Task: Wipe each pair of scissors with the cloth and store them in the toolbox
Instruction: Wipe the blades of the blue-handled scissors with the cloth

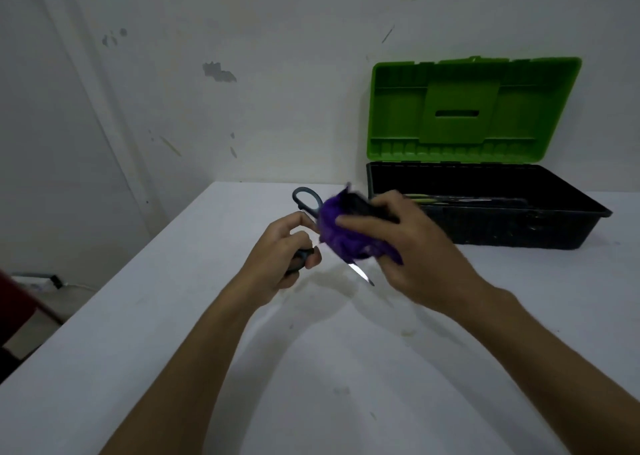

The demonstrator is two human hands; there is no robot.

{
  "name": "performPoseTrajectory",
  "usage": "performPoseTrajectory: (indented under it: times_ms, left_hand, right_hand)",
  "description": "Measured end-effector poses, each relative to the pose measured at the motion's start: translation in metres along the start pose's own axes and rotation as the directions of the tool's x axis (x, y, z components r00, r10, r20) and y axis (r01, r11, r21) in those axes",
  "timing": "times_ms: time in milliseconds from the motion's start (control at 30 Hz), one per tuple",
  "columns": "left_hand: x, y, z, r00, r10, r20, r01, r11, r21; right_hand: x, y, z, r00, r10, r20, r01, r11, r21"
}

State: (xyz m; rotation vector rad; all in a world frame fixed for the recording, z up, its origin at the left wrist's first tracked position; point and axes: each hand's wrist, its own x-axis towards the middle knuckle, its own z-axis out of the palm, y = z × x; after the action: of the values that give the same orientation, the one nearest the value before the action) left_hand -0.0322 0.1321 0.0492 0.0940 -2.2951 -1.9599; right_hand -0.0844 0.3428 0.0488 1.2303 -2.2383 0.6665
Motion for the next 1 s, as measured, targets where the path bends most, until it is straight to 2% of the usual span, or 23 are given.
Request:
performPoseTrajectory:
  times_ms: [67,100,267,367,500,667,733,800,900,1000]
  left_hand:
    - [-0.004,-0.001,-0.001,0.999,0.010,0.050,-0.010,1.000,-0.002]
    - [-0.005,-0.002,-0.003,0.998,0.014,0.059,-0.014,1.000,0.000]
    - [-0.006,-0.011,-0.012,1.000,-0.007,-0.010,0.007,0.999,0.031]
    - [-0.002,-0.013,-0.006,0.999,-0.019,-0.027,0.021,0.998,0.052]
    - [-0.002,-0.011,0.004,0.998,-0.023,-0.053,0.023,1.000,-0.012]
    - [-0.005,-0.015,-0.013,0.977,0.015,-0.214,-0.031,0.997,-0.074]
    - [-0.005,-0.017,-0.019,0.959,0.089,-0.269,-0.081,0.996,0.041]
    - [-0.007,-0.018,-0.020,0.944,0.184,-0.275,-0.122,0.966,0.226]
    - [-0.008,-0.024,-0.022,0.936,0.309,-0.169,-0.201,0.863,0.464]
    - [-0.011,-0.025,-0.019,0.939,0.329,-0.102,-0.222,0.805,0.550]
  right_hand:
    - [-0.002,0.003,0.008,0.995,-0.040,0.092,0.040,0.999,0.002]
    - [-0.003,0.009,0.009,0.996,-0.023,0.089,0.023,1.000,0.000]
    - [-0.011,0.034,-0.002,0.977,0.201,-0.065,-0.207,0.974,-0.094]
    - [-0.015,0.020,-0.006,0.986,0.132,-0.099,-0.141,0.986,-0.084]
    - [-0.016,-0.007,0.014,0.990,0.017,0.142,-0.012,0.999,-0.037]
    - [-0.031,0.012,0.014,0.967,0.090,0.239,-0.071,0.994,-0.085]
    - [-0.038,0.025,0.004,0.963,0.140,0.231,-0.117,0.987,-0.109]
    - [-0.041,0.034,-0.006,0.974,0.178,0.137,-0.168,0.982,-0.084]
    - [-0.033,0.038,-0.019,0.981,0.191,-0.036,-0.192,0.981,-0.015]
    - [-0.023,0.031,-0.026,0.979,0.155,-0.131,-0.158,0.987,-0.010]
